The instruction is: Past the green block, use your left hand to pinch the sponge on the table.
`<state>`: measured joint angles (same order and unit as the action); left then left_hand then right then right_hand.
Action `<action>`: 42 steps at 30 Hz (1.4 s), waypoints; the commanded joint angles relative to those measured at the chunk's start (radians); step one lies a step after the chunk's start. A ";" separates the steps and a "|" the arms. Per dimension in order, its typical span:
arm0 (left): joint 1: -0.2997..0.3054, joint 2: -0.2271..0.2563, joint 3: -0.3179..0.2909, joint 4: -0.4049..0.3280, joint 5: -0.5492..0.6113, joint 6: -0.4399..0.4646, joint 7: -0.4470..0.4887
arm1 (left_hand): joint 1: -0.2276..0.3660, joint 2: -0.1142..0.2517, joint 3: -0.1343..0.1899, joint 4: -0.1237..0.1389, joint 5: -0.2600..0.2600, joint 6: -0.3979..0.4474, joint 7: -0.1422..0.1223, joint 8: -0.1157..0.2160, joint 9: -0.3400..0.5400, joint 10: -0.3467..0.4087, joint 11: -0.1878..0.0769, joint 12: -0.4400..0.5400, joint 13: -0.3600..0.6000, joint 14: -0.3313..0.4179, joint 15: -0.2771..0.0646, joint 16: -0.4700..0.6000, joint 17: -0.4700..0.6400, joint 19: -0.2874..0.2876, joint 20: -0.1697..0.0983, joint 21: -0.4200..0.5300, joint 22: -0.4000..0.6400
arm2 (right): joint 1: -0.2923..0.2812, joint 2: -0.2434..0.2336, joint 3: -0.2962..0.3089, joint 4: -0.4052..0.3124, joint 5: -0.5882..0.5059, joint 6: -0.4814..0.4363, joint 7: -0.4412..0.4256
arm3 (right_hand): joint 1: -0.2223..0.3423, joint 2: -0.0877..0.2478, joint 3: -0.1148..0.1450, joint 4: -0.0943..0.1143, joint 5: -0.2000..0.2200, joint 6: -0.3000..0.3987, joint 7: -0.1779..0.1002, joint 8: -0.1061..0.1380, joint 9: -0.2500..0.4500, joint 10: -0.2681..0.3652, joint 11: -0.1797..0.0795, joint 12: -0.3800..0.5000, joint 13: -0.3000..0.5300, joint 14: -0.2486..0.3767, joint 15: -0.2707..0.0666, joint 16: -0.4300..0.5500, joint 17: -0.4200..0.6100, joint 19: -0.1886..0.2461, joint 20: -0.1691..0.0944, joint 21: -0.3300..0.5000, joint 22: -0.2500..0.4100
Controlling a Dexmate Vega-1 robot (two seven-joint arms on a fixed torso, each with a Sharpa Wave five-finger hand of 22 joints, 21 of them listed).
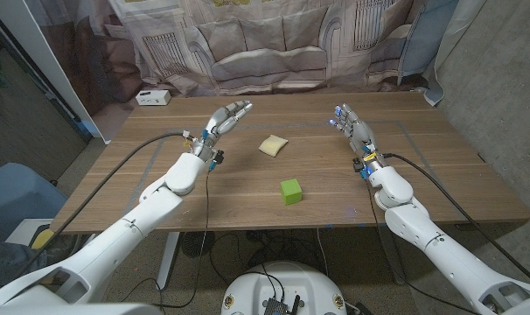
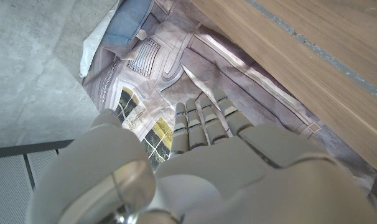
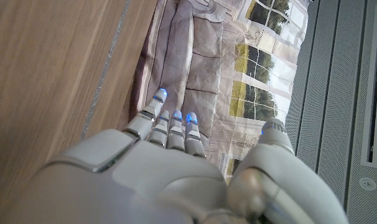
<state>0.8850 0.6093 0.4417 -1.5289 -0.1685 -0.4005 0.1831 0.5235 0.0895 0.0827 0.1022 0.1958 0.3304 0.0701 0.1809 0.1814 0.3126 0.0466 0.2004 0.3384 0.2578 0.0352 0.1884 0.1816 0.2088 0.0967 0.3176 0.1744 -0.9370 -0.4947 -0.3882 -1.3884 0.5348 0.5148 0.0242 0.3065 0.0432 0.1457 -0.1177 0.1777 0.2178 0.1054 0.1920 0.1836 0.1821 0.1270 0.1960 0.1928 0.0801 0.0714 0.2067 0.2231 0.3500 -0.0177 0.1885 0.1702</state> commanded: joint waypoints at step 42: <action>0.027 -0.086 -0.067 0.214 -0.353 -0.109 -0.196 | -0.092 -0.003 -0.041 0.020 0.000 -0.142 0.012 -0.001 -0.002 -0.119 0.020 -0.013 -0.063 -0.130 0.031 -0.011 0.002 -0.096 -0.012 -0.082 0.006 | 0.083 0.012 -0.032 0.121 0.052 -0.097 0.071 | -0.040 -0.020 -0.029 0.005 0.008 -0.119 0.001 -0.016 0.001 -0.108 -0.006 -0.016 0.000 -0.108 0.004 -0.020 -0.003 -0.115 -0.007 -0.010 0.002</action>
<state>0.9177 0.5339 0.3754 -1.3382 -0.5144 -0.5243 -0.0193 0.4369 0.0896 0.0483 0.1202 0.1920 0.1922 0.0821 0.1742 0.1765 0.1962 0.0695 0.1878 0.2744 0.1372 0.0658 0.1807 0.1813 0.1174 0.0872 0.2392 0.1767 -0.8617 -0.4831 -0.4183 -1.2852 0.5807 0.4327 0.0929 0.2725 0.0252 0.1222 -0.1109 0.1815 0.1032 0.1053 0.1734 0.1813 0.0781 0.1197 0.1807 0.1906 -0.0275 0.0713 0.1847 0.2183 0.2372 -0.0232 0.1770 0.1699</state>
